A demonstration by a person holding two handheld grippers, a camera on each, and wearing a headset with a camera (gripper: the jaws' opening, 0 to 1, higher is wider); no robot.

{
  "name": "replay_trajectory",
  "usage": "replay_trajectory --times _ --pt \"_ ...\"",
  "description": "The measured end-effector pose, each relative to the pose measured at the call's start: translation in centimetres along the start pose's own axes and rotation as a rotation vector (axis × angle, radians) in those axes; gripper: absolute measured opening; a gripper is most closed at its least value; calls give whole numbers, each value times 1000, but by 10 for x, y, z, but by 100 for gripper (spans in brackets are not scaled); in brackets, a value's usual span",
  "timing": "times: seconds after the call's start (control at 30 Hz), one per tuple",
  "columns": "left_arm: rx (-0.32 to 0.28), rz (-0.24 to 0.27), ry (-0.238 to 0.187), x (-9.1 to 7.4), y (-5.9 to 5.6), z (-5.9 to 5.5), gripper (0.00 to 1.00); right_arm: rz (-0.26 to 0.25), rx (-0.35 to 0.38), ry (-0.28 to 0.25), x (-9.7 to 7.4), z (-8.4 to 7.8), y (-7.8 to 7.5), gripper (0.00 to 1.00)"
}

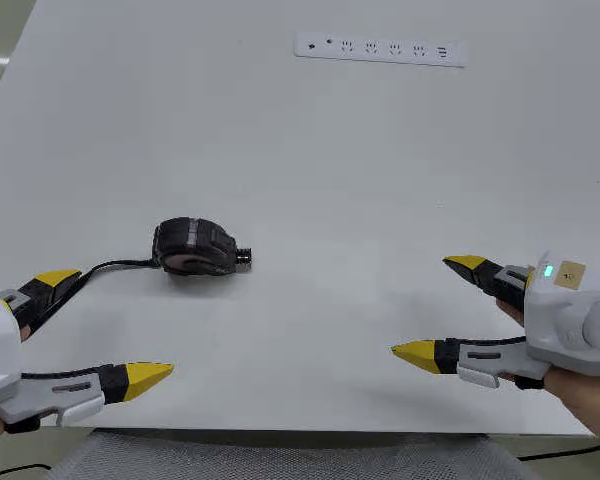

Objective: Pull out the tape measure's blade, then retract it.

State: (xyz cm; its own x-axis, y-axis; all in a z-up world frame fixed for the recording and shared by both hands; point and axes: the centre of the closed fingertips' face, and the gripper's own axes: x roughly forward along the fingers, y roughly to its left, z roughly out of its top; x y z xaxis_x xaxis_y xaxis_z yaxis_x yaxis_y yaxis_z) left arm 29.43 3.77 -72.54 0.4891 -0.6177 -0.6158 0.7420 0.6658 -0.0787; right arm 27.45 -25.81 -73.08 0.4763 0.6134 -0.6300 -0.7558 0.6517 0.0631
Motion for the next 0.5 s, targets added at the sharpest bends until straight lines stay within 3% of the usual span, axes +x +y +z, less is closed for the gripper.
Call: replay_trajectory --times 0.1,0.5 --pt "33 -6 14 -2 -1 -2 89 -1 17 -1 -5 -4 0 74" --pt "19 -19 -16 -13 -1 6 94 -31 45 18 -19 -17 -1 76"
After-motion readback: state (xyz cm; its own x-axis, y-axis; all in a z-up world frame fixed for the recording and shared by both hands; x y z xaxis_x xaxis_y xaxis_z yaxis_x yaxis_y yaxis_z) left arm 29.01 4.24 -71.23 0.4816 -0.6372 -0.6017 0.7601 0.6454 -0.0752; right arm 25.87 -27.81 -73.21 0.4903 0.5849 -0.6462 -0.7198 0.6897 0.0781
